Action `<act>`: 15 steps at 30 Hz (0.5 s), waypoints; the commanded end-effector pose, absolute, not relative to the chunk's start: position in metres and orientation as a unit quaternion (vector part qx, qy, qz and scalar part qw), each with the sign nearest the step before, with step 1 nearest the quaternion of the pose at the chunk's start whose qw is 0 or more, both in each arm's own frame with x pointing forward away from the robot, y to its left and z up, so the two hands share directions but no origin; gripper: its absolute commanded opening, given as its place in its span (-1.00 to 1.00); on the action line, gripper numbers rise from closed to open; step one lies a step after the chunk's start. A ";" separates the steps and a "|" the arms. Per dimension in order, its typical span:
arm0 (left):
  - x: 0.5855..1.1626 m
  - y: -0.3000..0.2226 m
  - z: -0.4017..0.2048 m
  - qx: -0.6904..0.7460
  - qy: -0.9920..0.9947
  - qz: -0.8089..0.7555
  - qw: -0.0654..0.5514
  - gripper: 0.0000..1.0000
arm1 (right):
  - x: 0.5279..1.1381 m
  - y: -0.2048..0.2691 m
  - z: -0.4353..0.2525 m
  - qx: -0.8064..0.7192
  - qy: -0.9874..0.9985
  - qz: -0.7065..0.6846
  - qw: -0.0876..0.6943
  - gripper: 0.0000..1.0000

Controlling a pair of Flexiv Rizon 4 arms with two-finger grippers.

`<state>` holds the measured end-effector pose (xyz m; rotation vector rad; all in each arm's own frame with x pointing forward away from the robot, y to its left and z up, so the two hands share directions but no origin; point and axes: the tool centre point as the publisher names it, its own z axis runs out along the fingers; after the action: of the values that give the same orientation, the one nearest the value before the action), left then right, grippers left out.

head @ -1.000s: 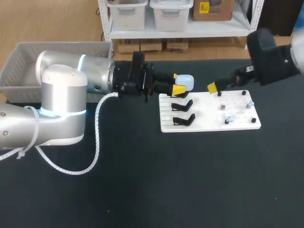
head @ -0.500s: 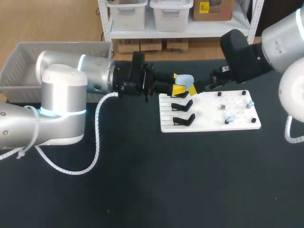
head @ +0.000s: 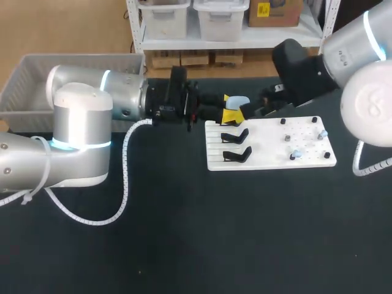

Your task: Pick up each earbud case from the left stands, insert the matching earbuds, close the lid, and place the case in the box.

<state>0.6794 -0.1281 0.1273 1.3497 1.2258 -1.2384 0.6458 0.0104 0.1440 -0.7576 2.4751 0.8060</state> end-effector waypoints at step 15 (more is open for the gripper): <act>0.679 -0.128 0.127 0.546 0.496 -0.501 0.454 -1.00 | 0.665 0.010 0.132 -0.259 0.899 0.291 0.202 1.00</act>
<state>0.6794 -0.1281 0.1273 1.3497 1.2259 -1.2385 0.6623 0.0102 0.1331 -0.7217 2.5058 0.8104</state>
